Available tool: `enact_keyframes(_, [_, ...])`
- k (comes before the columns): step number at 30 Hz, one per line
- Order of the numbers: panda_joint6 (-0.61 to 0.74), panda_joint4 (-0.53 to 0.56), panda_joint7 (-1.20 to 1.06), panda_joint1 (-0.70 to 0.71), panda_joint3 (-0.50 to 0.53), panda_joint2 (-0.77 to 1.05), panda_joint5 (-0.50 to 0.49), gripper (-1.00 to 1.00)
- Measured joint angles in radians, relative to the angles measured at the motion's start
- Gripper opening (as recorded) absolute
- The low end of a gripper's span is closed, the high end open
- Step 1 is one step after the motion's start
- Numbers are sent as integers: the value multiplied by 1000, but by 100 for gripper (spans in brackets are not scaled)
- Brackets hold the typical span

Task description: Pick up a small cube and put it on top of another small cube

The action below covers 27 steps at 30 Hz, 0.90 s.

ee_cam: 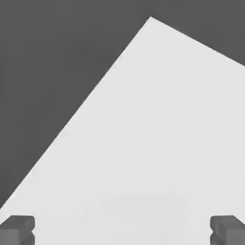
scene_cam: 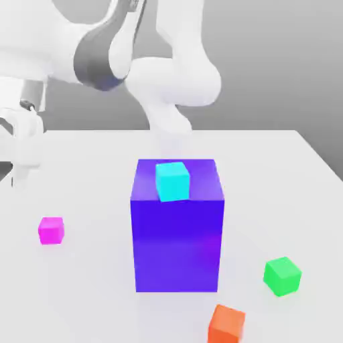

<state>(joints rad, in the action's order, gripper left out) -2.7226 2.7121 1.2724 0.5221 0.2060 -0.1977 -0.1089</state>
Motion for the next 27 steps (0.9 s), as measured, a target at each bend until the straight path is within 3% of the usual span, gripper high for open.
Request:
enact_keyframes(4, [-84, 80, 50, 70, 67, 118, 37, 0])
enact_keyframes(7, [-150, 130, 35, 140, 90, 212, 128, 0])
enact_keyframes(11, [-258, 114, -75, 199, -17, 356, 295, 0])
enact_keyframes(14, [-346, 93, -122, 299, -131, 464, 355, 0])
enact_keyframes(15, [-362, 89, -128, 317, -151, 483, 362, -100])
enact_keyframes(23, [-340, 95, -114, 302, -133, 455, 347, -100])
enact_keyframes(27, [-234, 124, -21, 243, -43, 320, 223, -100])
